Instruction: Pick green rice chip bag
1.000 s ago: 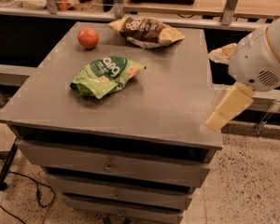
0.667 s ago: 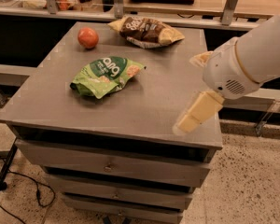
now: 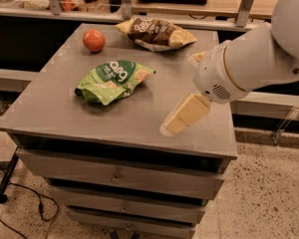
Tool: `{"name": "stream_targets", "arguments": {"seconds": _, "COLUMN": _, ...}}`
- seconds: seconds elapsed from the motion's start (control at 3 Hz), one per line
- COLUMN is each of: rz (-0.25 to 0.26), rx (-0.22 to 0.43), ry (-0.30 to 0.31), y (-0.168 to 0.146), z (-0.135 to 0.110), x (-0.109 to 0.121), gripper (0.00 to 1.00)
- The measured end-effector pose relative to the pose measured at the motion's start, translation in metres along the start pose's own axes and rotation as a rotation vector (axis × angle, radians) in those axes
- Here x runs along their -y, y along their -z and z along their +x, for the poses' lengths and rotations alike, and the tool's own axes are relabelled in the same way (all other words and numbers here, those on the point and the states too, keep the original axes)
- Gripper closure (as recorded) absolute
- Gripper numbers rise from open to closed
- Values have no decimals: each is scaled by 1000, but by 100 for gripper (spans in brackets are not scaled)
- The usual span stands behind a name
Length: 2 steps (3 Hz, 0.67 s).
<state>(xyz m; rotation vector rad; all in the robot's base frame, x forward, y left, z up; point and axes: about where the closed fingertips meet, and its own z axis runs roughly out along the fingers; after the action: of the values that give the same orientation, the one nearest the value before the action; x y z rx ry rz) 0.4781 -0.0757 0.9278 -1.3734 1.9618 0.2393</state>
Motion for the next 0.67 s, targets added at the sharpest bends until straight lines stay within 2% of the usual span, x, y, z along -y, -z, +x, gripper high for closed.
{"name": "stream_targets", "arguments": {"seconds": 0.33, "rz": -3, "rx": 23, "ry": 36, "y": -12, "z": -11, "x": 1, "gripper": 0}}
{"name": "stream_targets", "arguments": {"seconds": 0.67, "rz": -11, "rx": 67, "ry": 105, "y": -42, "z": -36, "x": 13, "gripper": 0}}
